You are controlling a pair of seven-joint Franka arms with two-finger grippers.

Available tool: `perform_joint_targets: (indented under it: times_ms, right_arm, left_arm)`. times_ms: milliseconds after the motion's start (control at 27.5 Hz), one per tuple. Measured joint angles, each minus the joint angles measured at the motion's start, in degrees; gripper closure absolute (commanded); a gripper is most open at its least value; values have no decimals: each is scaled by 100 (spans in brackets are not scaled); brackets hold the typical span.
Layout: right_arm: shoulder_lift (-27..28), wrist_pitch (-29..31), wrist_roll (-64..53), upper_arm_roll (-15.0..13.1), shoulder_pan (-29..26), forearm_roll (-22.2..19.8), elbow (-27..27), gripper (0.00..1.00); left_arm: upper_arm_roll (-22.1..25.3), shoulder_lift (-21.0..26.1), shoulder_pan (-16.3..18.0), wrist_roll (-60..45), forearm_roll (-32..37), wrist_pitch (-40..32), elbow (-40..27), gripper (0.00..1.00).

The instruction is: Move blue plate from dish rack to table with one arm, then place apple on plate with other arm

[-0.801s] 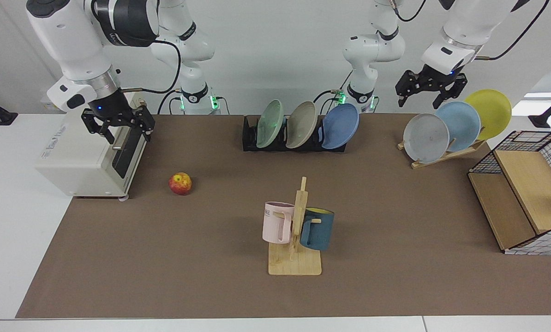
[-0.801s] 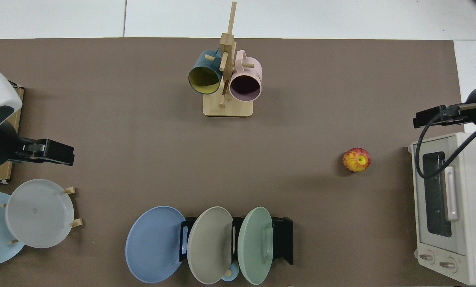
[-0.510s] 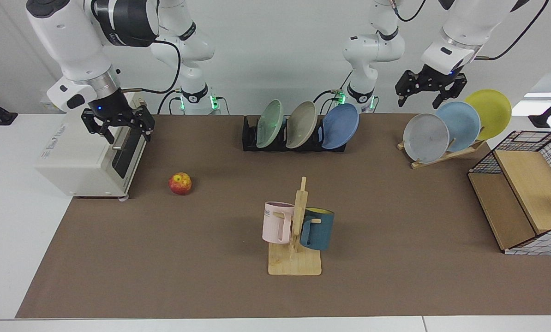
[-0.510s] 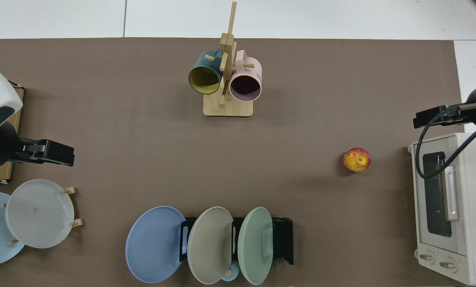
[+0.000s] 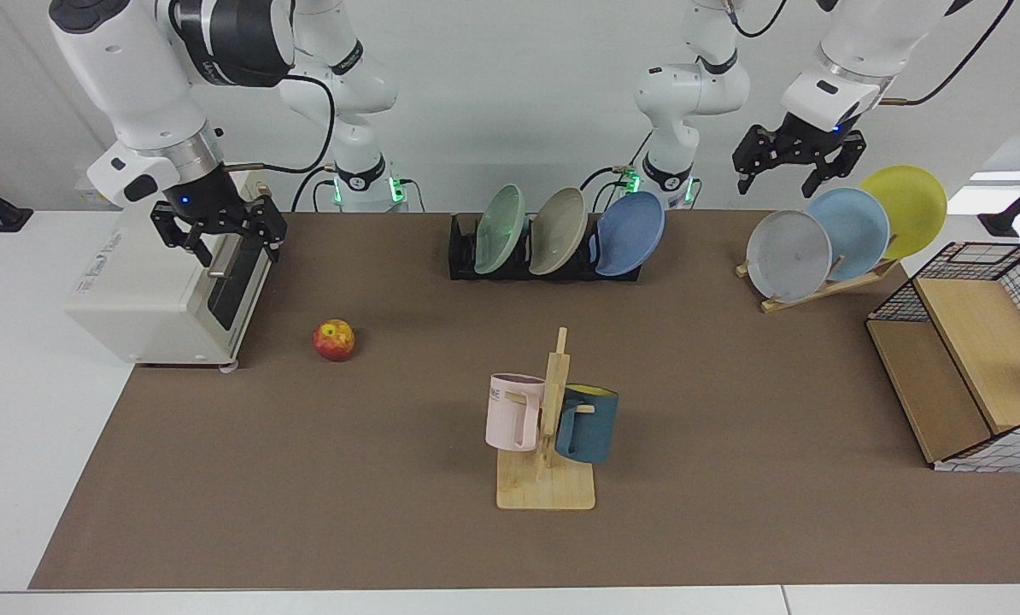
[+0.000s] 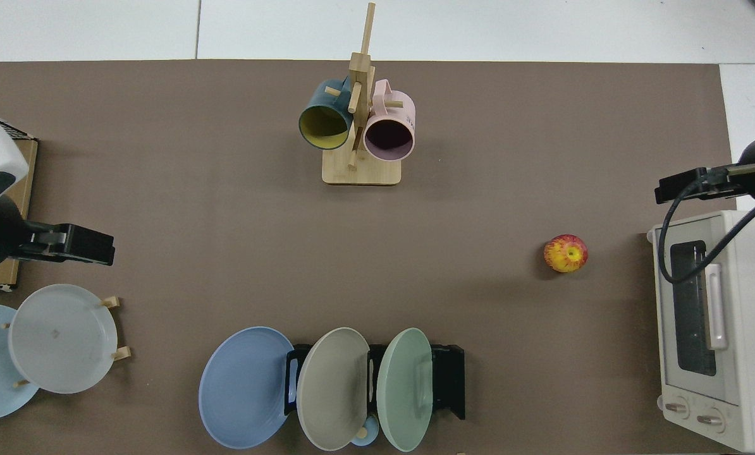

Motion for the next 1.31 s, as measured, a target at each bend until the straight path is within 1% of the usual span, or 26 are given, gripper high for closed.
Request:
perform_joint_targets:
  times_ms: [364, 619, 947, 1092, 1311]
  right_arm:
    - [-1, 0, 0, 0, 0, 0, -5, 0]
    - [-9, 0, 0, 0, 0, 0, -11, 0]
    - [-76, 35, 0, 8, 150, 0, -146, 0]
    - [-77, 286, 0, 9, 215, 1, -324, 0]
    - [-71, 644, 191, 10, 347, 3, -654, 0]
  left_arm:
    - [0, -192, 0, 0, 0, -5, -321, 0]
    - [-27, -499, -1, 0, -15, 18, -848, 0]
    - [-203, -813, -7, 0, -323, 567, -1944, 0]
    - [-272, -927, -8, 1, -386, 932, -2578, 0]
    - [-449, -1004, -10, 1, -702, 1656, -3455, 0]
